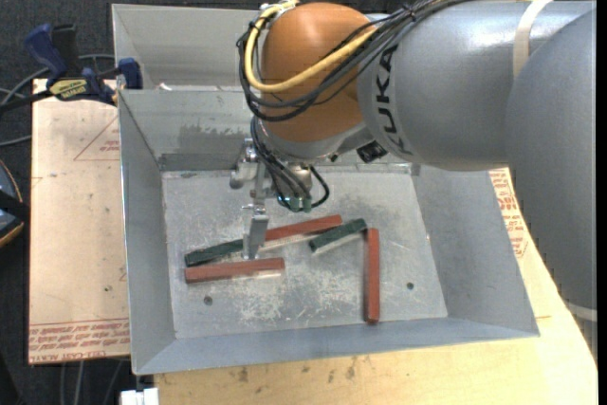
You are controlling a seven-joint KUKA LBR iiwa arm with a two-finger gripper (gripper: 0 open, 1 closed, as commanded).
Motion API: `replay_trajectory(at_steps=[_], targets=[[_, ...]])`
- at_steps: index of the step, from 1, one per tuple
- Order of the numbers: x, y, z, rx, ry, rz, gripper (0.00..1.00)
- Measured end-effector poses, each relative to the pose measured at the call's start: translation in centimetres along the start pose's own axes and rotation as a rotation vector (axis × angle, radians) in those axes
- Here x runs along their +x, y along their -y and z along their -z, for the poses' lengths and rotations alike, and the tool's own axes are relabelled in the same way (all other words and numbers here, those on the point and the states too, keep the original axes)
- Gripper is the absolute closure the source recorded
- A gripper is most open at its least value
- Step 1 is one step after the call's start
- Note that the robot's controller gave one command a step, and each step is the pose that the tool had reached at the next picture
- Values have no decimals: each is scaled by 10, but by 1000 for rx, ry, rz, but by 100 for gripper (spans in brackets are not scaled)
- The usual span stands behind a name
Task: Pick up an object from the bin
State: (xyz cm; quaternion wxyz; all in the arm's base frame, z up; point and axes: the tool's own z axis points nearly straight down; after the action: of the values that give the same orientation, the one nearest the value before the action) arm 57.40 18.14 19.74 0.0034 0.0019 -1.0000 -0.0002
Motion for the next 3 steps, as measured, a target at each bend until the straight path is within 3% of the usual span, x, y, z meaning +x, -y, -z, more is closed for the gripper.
replay_trajectory(at_steps=[1,2,3], targets=[[-2,1,4,-1,7,-3,0],[8,5,-70,-2,11,37,0],[19,21,-92,1,1,68,0]])
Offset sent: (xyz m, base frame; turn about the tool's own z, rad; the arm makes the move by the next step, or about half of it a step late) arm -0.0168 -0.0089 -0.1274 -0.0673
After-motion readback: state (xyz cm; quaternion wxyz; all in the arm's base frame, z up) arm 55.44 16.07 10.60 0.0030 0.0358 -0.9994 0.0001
